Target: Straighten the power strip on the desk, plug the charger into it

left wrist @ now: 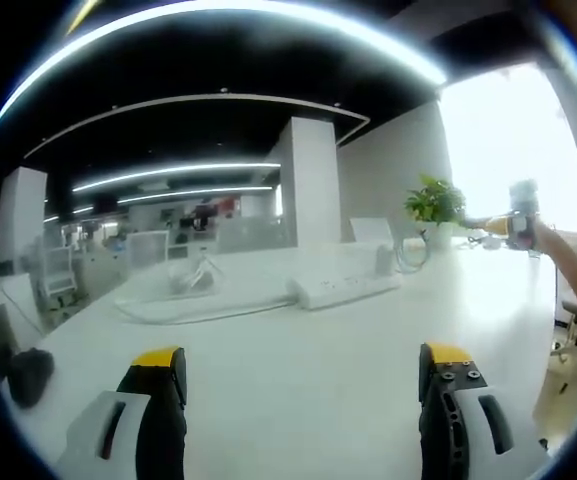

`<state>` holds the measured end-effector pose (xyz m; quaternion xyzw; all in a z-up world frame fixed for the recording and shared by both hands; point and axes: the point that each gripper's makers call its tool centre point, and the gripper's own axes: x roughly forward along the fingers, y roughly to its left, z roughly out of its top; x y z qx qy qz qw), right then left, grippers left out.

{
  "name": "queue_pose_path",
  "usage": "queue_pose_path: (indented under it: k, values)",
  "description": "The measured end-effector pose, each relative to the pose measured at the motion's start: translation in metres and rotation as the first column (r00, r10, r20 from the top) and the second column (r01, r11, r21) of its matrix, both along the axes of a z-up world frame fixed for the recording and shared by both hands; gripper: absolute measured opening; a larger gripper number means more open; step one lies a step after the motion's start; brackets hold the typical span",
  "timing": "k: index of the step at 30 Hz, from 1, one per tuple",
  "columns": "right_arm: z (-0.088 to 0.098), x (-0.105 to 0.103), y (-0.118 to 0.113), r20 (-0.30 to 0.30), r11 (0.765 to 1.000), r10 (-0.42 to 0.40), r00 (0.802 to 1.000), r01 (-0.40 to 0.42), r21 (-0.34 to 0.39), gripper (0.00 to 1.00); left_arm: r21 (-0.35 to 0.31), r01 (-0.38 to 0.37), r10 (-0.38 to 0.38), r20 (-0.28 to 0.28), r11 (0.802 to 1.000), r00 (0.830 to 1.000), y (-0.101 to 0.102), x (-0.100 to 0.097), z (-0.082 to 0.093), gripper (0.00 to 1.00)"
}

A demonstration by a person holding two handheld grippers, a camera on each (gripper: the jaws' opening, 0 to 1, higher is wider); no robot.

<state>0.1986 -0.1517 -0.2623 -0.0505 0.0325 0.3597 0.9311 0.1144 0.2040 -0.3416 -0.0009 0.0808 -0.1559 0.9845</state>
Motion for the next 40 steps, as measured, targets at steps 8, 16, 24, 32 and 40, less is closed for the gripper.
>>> queue_pose_path:
  k: [8, 16, 24, 32, 40]
  values:
    - [-0.006, -0.007, -0.010, -0.003, 1.000, -0.025, 1.000, 0.025, 0.016, 1.00, 0.003, 0.002, -0.002, 0.000, 1.000, 1.000, 0.000, 0.001, 0.000, 0.99]
    - [-0.016, -0.015, -0.017, -0.014, 0.999, -0.041, 0.999, 0.041, 0.018, 1.00, 0.003, -0.001, 0.001, 0.002, 1.000, 1.000, 0.001, 0.000, 0.001, 0.99]
    - [-0.028, -0.020, -0.022, -0.027, 0.998, -0.059, 0.998, 0.059, 0.010, 1.00, 0.004, -0.004, 0.004, -0.001, 1.000, 1.000, 0.001, -0.001, 0.001, 0.99]
    - [-0.034, -0.022, -0.026, -0.035, 0.997, -0.070, 0.997, 0.070, 0.012, 1.00, 0.003, -0.008, 0.008, -0.005, 1.000, 1.000, 0.003, -0.003, 0.000, 0.99]
    - [-0.038, -0.023, -0.028, -0.041, 0.997, -0.078, 0.996, 0.079, 0.023, 1.00, 0.002, -0.013, 0.013, -0.009, 1.000, 1.000, 0.005, -0.003, -0.001, 0.99]
